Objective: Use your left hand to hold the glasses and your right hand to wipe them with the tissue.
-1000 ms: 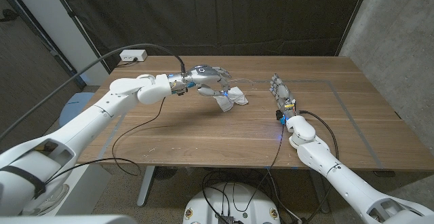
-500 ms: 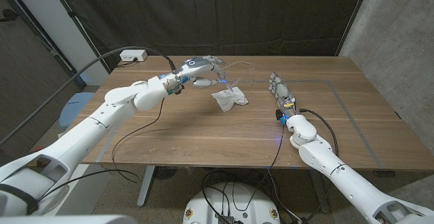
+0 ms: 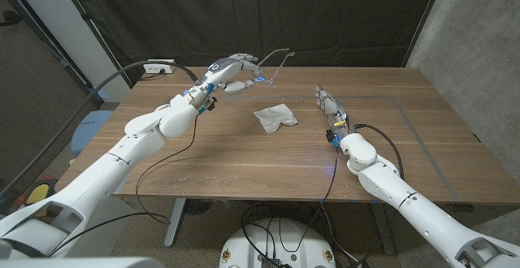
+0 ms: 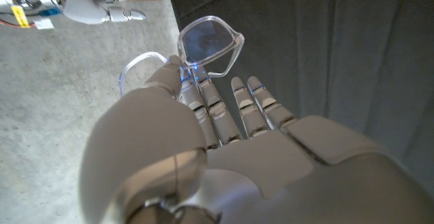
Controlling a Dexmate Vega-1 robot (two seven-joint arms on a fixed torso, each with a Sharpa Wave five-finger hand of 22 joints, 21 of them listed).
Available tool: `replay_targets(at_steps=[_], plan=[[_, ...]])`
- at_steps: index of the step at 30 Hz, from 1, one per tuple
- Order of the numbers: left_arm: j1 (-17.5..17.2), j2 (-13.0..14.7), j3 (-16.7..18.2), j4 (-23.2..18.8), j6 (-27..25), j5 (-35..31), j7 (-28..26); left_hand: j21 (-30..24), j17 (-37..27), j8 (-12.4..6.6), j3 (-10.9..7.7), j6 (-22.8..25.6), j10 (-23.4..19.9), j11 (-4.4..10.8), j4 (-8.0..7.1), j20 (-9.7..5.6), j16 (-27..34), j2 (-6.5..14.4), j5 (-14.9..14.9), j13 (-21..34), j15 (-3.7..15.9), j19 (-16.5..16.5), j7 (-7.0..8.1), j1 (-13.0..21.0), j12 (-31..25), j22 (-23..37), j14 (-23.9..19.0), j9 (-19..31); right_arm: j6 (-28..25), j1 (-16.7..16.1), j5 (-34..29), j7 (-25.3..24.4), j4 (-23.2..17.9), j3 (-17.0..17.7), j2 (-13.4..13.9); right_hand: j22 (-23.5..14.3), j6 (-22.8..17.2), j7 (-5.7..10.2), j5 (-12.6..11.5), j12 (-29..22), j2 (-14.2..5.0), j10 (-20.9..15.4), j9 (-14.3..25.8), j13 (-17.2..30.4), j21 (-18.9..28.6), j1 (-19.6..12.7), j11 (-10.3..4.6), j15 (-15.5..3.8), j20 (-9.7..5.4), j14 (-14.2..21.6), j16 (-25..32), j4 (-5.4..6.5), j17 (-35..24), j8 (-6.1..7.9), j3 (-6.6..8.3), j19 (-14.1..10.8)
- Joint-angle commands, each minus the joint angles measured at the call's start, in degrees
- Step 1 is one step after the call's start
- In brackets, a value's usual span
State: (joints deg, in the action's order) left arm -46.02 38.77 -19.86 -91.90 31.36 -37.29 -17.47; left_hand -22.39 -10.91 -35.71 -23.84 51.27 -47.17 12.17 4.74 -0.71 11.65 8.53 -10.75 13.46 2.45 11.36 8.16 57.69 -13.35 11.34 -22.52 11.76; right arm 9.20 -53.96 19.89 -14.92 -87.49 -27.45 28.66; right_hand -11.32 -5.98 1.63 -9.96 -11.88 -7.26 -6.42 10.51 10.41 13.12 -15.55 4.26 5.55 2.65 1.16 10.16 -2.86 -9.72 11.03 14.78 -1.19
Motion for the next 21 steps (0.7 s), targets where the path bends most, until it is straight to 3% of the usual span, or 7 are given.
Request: replay_targets(at_steps=[1, 10, 21], plan=[[-3.4, -2.0, 3.1, -0.5, -2.2, 9.4, -1.2, -0.5, -0.2, -1.51, -0.96, 6.7, -0.7, -0.04, -0.37, 0.3, 0.1, 0.2, 0.2, 0.3, 9.4, 0.1, -6.88, 0.1, -0.2, 0.1, -0.8, 0.3, -5.7, 1.1, -9.0, -2.2, -7.9, -3.8, 4.0, -0.2, -0.5, 0.02, -0.2, -0.3, 0.25, -0.6, 0.1, 0.1, 0.0, -0.8, -0.29, -0.33, -0.16, 0.3, 0.2, -0.61, -0.1, 0.19, 0.21, -0.1], [-5.7, -3.7, 5.1, -1.2, -4.0, 15.5, -0.6, -0.6, -0.2, -1.75, -1.32, 6.5, -1.0, -0.06, -0.38, 0.65, 0.1, 0.2, 0.3, 0.4, 9.26, 0.2, -7.59, 0.0, -0.3, 0.2, -1.4, 0.8, -8.7, 2.5, -15.4, -1.5, -11.8, -6.4, 5.6, -0.2, -0.7, -0.15, -0.2, -0.5, 0.26, -1.0, 0.1, 0.1, 0.0, -1.2, -0.38, -0.32, 0.24, 0.7, 0.3, -0.95, -0.1, 0.25, 0.36, -0.3], [-7.2, -6.5, 7.0, -0.6, -6.4, 24.5, 1.8, -0.7, -0.2, -2.05, -1.8, 6.6, -2.2, -0.29, -0.33, 1.12, 0.2, 0.1, 0.5, 0.6, 9.15, 0.0, -8.22, 0.0, -0.7, 0.2, -2.3, 1.2, -11.2, 5.1, -23.5, -0.4, -13.4, -9.8, 5.8, -0.1, -1.4, -0.05, -0.2, -0.9, 0.41, -2.5, 0.1, 0.1, 0.1, -2.1, -0.91, -0.81, 0.34, 1.4, 0.4, -1.71, -0.1, 0.45, 0.64, -0.8]])
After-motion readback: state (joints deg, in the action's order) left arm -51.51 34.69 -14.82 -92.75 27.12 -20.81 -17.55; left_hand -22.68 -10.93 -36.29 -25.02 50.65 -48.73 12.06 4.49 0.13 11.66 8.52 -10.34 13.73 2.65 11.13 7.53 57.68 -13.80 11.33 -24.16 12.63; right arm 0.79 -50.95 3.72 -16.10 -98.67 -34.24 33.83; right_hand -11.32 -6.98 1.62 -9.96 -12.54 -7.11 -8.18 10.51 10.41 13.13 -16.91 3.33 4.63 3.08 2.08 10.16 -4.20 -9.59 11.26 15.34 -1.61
